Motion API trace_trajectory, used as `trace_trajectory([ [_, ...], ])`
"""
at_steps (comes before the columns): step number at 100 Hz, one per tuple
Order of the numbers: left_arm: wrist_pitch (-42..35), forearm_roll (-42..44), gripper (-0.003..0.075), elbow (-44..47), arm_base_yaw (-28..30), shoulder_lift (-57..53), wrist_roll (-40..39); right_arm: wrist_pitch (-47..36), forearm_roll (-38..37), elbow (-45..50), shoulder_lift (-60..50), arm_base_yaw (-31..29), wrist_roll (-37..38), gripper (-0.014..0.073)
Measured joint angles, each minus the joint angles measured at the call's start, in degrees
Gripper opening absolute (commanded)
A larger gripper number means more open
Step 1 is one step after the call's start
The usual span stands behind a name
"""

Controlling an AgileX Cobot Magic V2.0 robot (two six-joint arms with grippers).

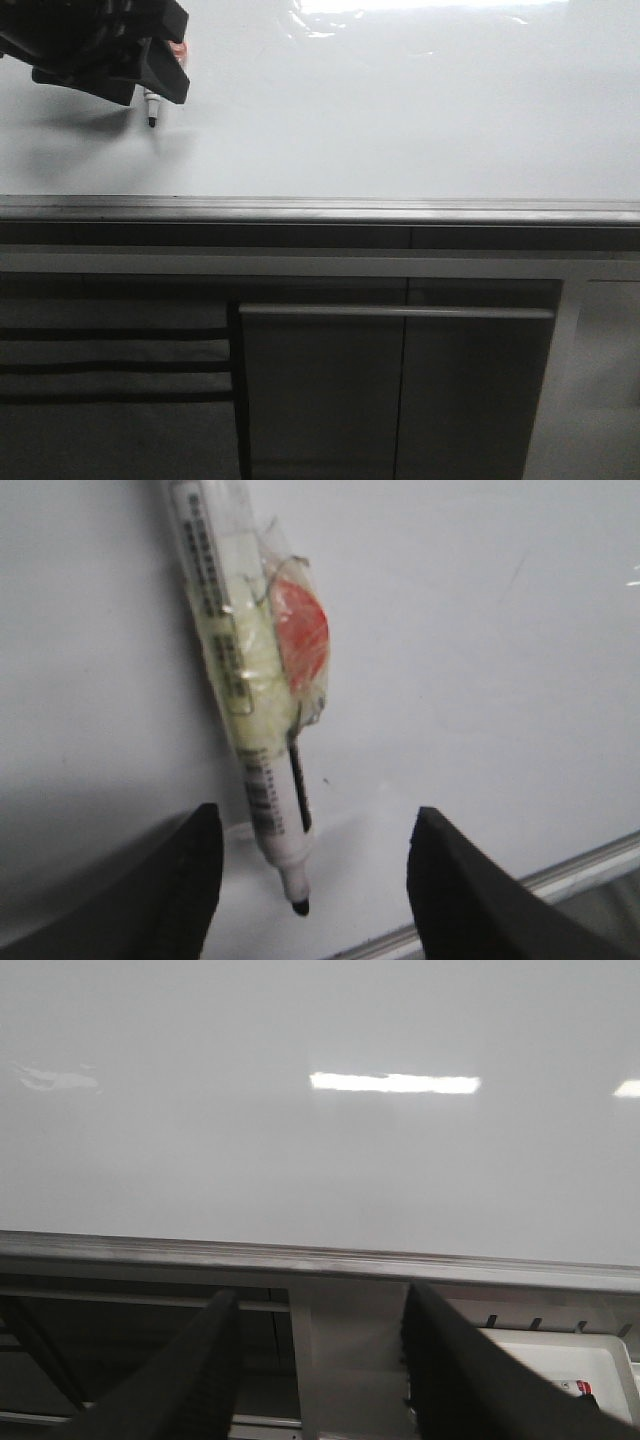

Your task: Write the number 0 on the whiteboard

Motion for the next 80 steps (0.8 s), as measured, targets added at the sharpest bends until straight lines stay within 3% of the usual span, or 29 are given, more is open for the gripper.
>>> trace_trajectory([
  [39, 0.2, 0.5, 0.0179, -3.9, 0.0, 3.6, 0.0, 0.0, 0.1, 0.0, 0.0, 0.0, 0.0, 0.0332],
  [62, 0.6, 1.3, 0.0138, -4.0, 0.9, 3.6, 0.0, 0.0, 0.1, 0.0, 0.0, 0.0, 0.0, 0.0332],
  [80, 1.2, 1.4, 0.0057, -4.2, 2.3, 3.6, 0.0, 0.0, 0.1, 0.0, 0.0, 0.0, 0.0, 0.0332],
])
